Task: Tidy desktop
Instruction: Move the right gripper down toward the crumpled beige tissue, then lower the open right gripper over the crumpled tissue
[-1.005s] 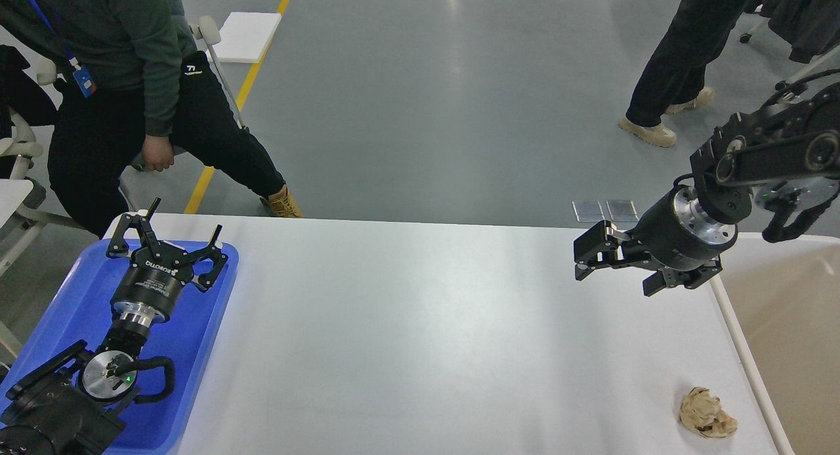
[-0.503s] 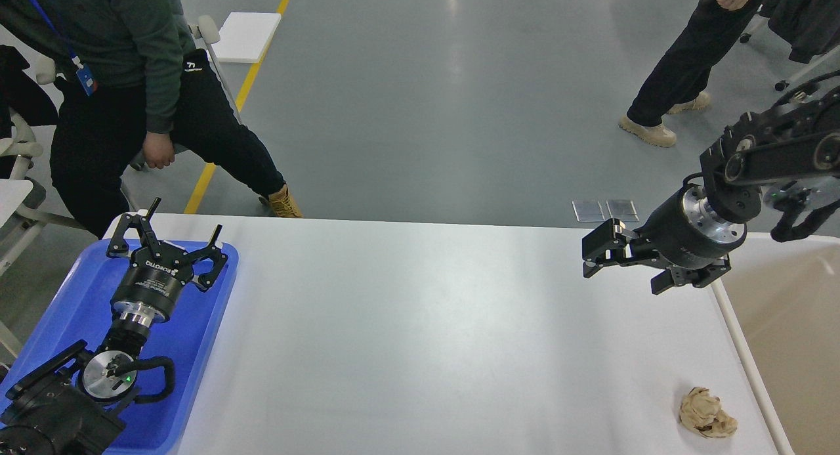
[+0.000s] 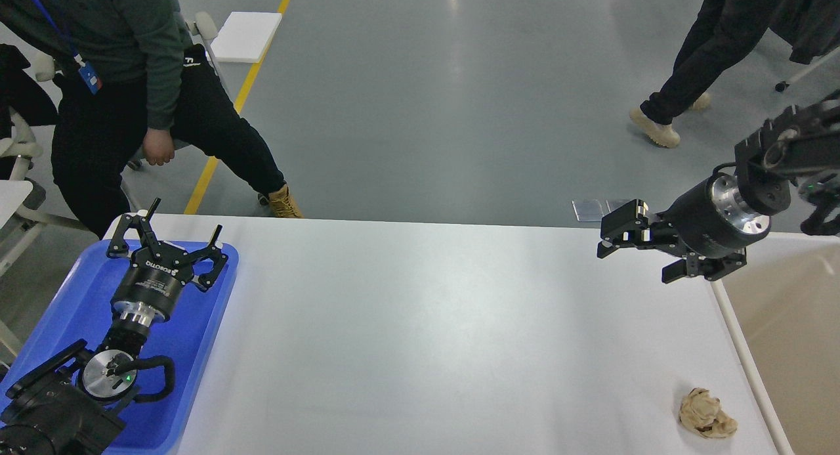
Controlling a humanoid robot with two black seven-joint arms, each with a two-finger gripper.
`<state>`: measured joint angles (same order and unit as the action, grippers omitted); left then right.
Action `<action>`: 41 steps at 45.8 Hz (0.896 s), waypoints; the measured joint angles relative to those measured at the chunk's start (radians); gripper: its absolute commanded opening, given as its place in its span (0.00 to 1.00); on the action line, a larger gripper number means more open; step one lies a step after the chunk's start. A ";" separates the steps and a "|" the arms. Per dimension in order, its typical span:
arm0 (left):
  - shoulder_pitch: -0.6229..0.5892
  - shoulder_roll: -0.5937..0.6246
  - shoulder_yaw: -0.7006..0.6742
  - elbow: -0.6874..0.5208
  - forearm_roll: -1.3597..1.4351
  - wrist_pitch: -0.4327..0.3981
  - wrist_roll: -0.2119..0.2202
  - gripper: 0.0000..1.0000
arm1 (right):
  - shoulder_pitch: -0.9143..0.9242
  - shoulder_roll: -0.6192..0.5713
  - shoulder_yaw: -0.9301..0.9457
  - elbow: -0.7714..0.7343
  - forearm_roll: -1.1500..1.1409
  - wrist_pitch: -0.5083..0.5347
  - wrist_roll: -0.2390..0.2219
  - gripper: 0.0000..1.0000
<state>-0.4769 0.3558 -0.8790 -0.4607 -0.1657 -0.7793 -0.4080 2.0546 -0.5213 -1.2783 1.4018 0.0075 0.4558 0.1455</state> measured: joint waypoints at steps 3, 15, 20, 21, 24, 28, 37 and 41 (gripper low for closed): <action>0.000 0.000 0.000 0.000 0.000 0.000 0.000 0.99 | -0.019 -0.036 0.012 -0.002 -0.008 0.000 0.000 1.00; 0.001 0.000 0.000 0.000 0.000 0.000 0.000 0.99 | -0.090 -0.153 0.034 -0.011 -0.254 -0.060 0.000 1.00; 0.001 0.000 0.000 0.000 0.000 0.000 0.000 0.99 | -0.114 -0.190 0.035 -0.013 -0.360 -0.085 0.001 1.00; 0.001 0.000 0.000 0.000 0.000 0.000 0.000 0.99 | -0.118 -0.197 0.035 -0.013 -0.378 -0.089 0.001 1.00; 0.001 0.000 0.000 0.000 0.000 0.000 0.000 0.99 | -0.130 -0.211 0.031 -0.013 -0.416 -0.097 0.001 1.00; 0.001 0.000 0.000 0.000 0.000 0.000 0.000 0.99 | -0.141 -0.225 0.015 -0.011 -0.450 -0.104 0.000 1.00; 0.000 0.000 0.000 0.000 0.000 0.000 0.000 0.99 | -0.157 -0.240 -0.030 -0.009 -0.484 -0.116 -0.006 1.00; 0.000 0.000 0.000 0.000 0.000 0.000 0.000 0.99 | -0.179 -0.242 -0.042 -0.008 -0.490 -0.129 -0.014 1.00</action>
<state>-0.4770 0.3559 -0.8790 -0.4605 -0.1657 -0.7793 -0.4080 1.8758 -0.7634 -1.3208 1.3942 -0.4825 0.3271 0.1317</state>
